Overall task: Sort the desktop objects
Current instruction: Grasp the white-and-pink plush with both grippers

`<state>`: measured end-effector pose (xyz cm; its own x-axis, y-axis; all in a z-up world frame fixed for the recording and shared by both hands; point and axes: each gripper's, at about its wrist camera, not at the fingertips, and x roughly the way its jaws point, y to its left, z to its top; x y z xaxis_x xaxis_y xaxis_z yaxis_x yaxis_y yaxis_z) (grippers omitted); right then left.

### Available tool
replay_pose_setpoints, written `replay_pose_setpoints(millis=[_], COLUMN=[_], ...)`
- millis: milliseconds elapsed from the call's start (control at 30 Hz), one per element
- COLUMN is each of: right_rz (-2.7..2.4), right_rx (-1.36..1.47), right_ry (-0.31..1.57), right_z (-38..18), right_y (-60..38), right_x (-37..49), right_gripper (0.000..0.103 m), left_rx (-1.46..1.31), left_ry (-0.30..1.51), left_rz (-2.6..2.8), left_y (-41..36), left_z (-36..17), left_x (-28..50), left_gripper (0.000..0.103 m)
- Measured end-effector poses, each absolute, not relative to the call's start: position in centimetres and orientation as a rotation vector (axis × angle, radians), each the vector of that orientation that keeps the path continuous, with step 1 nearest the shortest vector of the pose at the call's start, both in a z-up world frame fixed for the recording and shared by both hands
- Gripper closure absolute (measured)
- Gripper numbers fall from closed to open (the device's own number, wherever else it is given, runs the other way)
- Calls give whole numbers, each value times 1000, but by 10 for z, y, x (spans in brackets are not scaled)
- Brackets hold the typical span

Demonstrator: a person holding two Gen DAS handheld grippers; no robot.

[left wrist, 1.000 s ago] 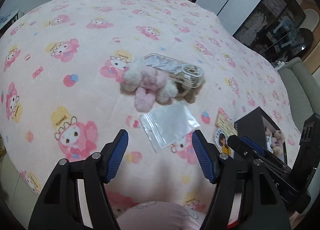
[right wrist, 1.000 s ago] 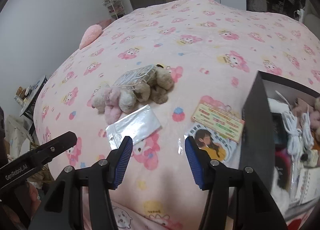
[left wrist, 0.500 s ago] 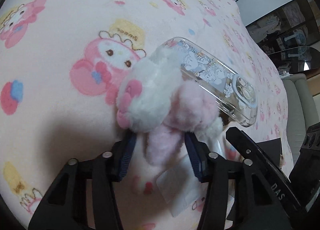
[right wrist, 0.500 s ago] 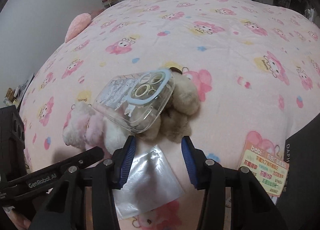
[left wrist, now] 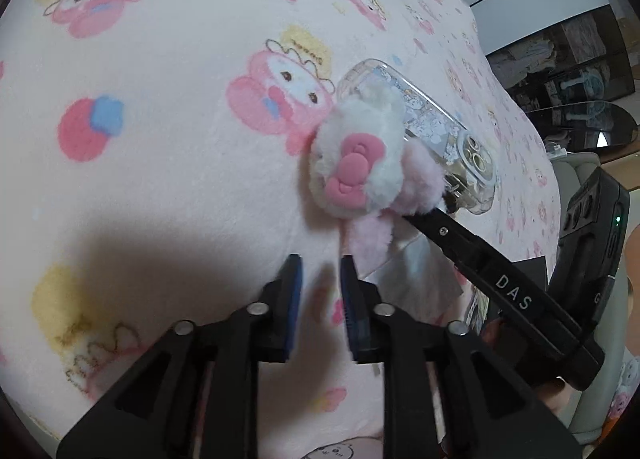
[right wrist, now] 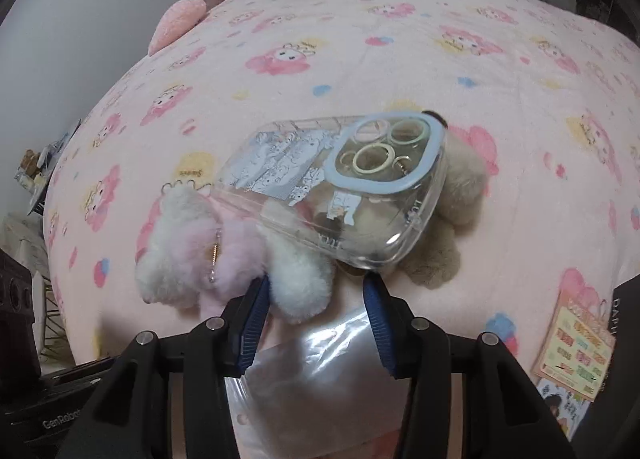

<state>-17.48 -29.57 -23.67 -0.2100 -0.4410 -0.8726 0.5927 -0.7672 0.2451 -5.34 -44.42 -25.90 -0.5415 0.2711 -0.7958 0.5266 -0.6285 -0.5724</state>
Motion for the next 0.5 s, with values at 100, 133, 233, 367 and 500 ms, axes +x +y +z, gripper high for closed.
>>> replay_pose_setpoints(millis=[100,133,233,367,500], right_rz=[-1975,-1963,-1899,-1882,-1867], right_rx=[1398,1401,1398,1377,1367], right_ry=[130,144,154,162,108], right_z=[-240,-241,-237,-233,-221], right_y=[-298,-301,-309,-312,-294], right_x=[-183,-186,-193,-194,-186], right_gripper=[57,57,56,56,56], left_rx=[1407,1406,1407,1461,1464], left_ry=[1224,1197,1159,1117,1055], left_rz=[-2336,-2346,-2351,-2386,-2488], left_y=[-438,-437,-437,-437,-426], left_z=[-261,-262,-265,-258,-233], left_x=[-72,-78,-94,-97,-71], left_gripper=[51,51,65,79,80])
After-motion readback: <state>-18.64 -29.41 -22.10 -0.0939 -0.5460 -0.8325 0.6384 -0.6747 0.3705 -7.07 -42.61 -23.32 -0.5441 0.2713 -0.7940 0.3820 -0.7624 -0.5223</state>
